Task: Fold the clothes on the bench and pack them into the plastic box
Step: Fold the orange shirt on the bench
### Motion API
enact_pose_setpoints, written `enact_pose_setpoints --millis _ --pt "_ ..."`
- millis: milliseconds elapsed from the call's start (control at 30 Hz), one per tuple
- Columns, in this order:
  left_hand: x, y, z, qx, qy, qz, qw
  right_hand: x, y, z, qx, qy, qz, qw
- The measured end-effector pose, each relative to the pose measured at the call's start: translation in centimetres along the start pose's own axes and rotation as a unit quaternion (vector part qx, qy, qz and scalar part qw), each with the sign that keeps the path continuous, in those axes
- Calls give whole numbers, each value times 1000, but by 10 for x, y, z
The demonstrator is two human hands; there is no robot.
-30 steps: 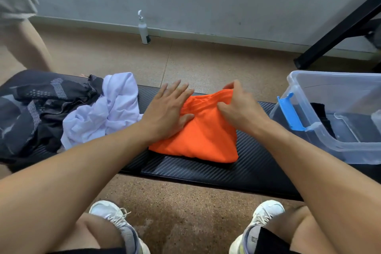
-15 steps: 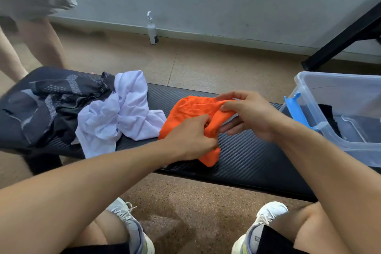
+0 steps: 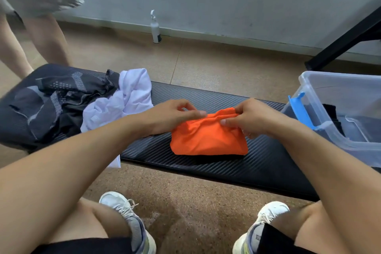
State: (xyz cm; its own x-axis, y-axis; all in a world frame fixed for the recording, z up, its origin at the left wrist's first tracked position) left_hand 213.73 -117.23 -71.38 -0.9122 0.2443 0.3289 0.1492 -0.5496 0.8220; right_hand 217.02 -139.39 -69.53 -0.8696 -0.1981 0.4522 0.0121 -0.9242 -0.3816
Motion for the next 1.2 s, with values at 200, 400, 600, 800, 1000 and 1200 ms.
enact_pose_setpoints --millis 200,400,600,800,1000,1200 --pt "1 -9 2 -57 28 26 998 -11 5 -1 60 33 -18 997" --pt "-4 -13 4 -159 65 49 984 -14 1 -5 68 84 35 994" --pt "-8 -5 3 -250 86 -13 964 -8 -18 -18 168 16 153 974" --pt "-14 -6 3 -257 37 -6 966 -10 -21 -17 180 -4 134 974" --pt "-20 2 -7 -396 -66 -46 915 -7 -28 -22 161 -49 157 973" --pt "-10 7 -15 -312 -85 -121 939 0 -23 -23 166 -74 168 969"
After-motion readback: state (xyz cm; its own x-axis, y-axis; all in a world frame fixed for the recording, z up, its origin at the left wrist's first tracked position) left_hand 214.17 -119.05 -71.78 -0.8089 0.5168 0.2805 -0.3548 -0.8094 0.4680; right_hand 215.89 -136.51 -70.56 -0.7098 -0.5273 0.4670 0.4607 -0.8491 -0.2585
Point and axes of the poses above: each hand's wrist, its own x-axis away from the middle knuckle, its own z-axis out of the back of the hand, y = z × x, the point moved 4 cm from there along -x, towards the middle knuckle, and after that the axes turned 4 degrees about x, right-handed, at the moved point
